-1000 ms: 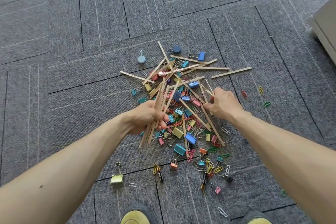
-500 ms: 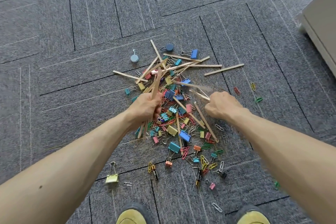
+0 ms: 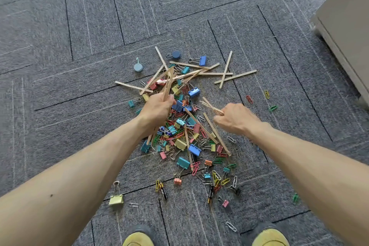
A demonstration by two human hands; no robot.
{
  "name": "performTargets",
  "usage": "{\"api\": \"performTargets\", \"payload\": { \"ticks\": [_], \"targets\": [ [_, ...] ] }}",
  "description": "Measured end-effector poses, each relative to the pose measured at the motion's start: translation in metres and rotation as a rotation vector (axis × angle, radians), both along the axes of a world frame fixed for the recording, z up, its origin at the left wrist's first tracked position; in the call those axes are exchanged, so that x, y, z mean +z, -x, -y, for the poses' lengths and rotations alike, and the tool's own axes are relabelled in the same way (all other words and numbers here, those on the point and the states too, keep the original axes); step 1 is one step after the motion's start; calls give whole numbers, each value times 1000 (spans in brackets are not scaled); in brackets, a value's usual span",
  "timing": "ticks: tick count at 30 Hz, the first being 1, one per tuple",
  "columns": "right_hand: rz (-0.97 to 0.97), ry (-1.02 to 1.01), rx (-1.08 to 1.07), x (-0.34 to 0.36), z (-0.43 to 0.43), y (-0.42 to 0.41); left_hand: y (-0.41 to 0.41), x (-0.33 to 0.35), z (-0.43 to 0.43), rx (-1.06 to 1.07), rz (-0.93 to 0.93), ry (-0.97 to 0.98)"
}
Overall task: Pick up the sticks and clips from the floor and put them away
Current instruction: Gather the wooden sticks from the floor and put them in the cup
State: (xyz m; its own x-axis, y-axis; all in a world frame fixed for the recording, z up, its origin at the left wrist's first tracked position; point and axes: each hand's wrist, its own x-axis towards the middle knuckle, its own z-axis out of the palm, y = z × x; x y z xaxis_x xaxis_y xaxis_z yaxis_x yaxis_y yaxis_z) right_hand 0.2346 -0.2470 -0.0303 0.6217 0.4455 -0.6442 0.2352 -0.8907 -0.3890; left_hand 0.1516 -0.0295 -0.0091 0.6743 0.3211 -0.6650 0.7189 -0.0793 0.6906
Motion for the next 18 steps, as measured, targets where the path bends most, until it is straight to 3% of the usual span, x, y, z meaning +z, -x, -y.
{"api": "performTargets", "payload": {
  "ticks": [9, 13, 18],
  "targets": [
    [-6, -1, -60, 3, -4, 4, 2, 0, 1, 33, -13, 38],
    [-94, -63, -142, 5, -5, 9, 7, 4, 7, -184, 15, -158],
    [-21, -84, -178, -7, 0, 34, 7, -6, 20, -466, 81, -327]
  ]
}}
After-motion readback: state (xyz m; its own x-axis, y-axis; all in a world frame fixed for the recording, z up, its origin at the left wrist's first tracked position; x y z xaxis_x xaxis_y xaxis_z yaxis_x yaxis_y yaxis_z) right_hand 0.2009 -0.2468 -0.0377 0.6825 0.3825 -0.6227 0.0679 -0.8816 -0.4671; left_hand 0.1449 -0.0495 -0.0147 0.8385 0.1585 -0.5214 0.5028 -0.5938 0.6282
